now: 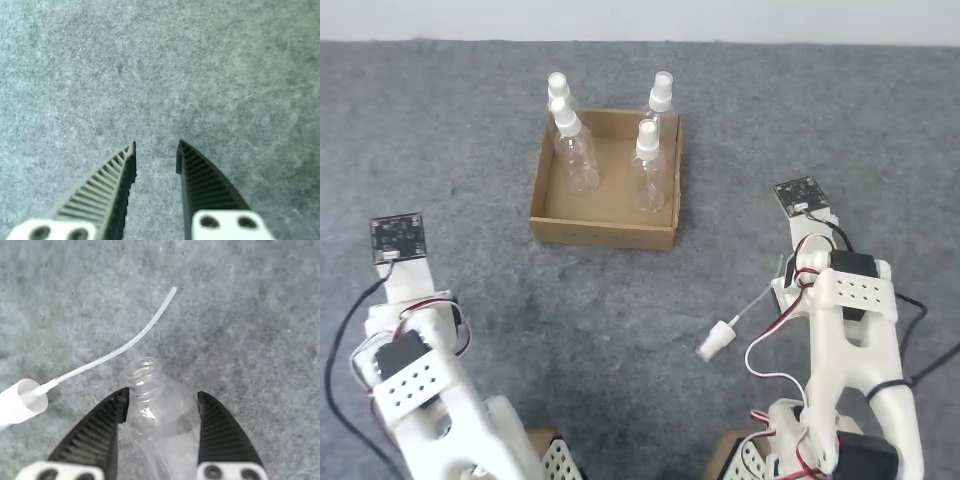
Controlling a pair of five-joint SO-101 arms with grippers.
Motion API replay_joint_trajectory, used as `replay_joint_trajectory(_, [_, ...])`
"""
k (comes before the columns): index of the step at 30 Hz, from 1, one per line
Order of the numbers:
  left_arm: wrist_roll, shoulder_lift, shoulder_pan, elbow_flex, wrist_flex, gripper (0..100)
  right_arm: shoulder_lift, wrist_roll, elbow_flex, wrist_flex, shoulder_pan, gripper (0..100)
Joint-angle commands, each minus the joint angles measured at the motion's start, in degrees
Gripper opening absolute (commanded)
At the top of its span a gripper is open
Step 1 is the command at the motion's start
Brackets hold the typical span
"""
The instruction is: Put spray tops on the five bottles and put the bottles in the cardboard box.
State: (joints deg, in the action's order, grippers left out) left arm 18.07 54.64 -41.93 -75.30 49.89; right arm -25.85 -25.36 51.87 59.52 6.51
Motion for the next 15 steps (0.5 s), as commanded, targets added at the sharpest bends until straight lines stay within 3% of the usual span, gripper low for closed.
replay_joint_trajectory(1, [-0.3,1.8,0.1,0.5,-1.1,12,-2.3,0.6,-3.6,0.1,-1.9,11.0])
replay_joint_trajectory(7, [-0.3,1.8,0.0,0.5,-1.1,12,-2.3,0.5,-3.6,0.9,-4.9,31.2])
replay_joint_trajectory(15, [-0.3,1.8,0.0,0.5,-1.1,12,-2.3,-6.1,-3.9,0.9,-5.6,31.8])
